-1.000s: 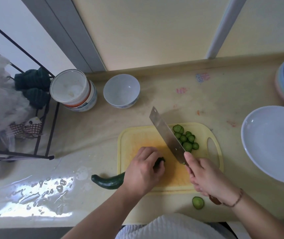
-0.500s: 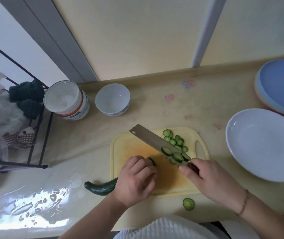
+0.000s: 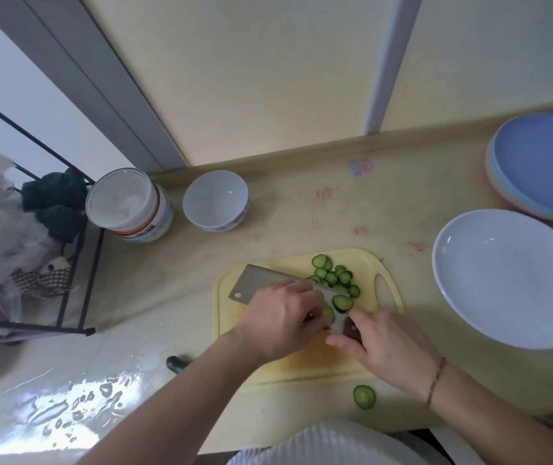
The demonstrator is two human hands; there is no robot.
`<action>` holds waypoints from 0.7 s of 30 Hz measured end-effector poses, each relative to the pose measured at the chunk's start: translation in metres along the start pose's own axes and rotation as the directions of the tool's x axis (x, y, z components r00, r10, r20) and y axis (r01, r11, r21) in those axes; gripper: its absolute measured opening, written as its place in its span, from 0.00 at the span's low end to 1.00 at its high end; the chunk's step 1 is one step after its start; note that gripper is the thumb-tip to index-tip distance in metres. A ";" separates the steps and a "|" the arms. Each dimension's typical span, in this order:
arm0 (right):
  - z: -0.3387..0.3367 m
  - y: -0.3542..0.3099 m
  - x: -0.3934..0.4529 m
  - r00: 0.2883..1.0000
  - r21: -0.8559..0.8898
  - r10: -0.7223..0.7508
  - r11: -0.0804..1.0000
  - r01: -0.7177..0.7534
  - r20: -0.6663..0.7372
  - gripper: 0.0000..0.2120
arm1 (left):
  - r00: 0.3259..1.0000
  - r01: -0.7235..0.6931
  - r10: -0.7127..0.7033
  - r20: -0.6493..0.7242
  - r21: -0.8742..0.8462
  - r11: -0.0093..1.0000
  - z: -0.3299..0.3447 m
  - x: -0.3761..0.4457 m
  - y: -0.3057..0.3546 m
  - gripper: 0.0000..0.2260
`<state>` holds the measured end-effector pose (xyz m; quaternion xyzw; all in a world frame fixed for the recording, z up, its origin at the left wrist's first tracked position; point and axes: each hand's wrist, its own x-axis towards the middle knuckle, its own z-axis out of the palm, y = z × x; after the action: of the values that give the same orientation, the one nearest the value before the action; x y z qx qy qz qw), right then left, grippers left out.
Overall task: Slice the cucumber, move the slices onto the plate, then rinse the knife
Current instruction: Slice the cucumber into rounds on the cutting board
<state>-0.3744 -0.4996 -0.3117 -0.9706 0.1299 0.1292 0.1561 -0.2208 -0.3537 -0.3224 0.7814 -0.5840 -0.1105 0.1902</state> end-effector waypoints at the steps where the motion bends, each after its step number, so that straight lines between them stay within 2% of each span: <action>1: 0.000 0.000 0.001 1.000 -0.013 -0.006 1.000 0.006 0.006 0.33 | 0.999 0.017 -0.015 0.046 -0.042 0.999 -0.002 0.004 -0.002 0.12; 4: 0.000 -0.002 0.002 0.999 -0.037 -0.037 0.999 0.038 0.024 0.32 | 0.987 0.087 -0.075 0.145 -0.078 0.993 -0.003 0.016 -0.009 0.11; 12: 0.000 -0.010 0.003 0.996 -0.015 -0.062 0.998 0.063 0.062 0.29 | 0.958 0.213 -0.210 0.195 0.006 0.977 0.003 0.043 -0.017 0.10; 15: 0.001 -0.010 0.003 0.996 -0.022 -0.075 0.997 0.076 0.045 0.31 | 0.976 0.158 -0.152 0.156 -0.027 0.987 0.001 0.044 -0.009 0.09; 18: 0.002 -0.009 0.005 0.995 -0.050 -0.092 0.994 0.093 0.030 0.38 | 0.976 0.089 -0.068 0.206 -0.094 0.992 0.000 0.044 -0.003 0.10; 21: -0.001 -0.012 0.007 0.995 -0.063 -0.098 0.993 0.100 0.031 0.39 | 0.971 0.098 -0.080 0.226 -0.069 0.993 0.002 0.048 -0.007 0.11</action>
<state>-0.3644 -0.4905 -0.3097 -0.9785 0.0751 0.1388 0.1327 -0.2016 -0.3981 -0.3246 0.7812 -0.5612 -0.2289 0.1497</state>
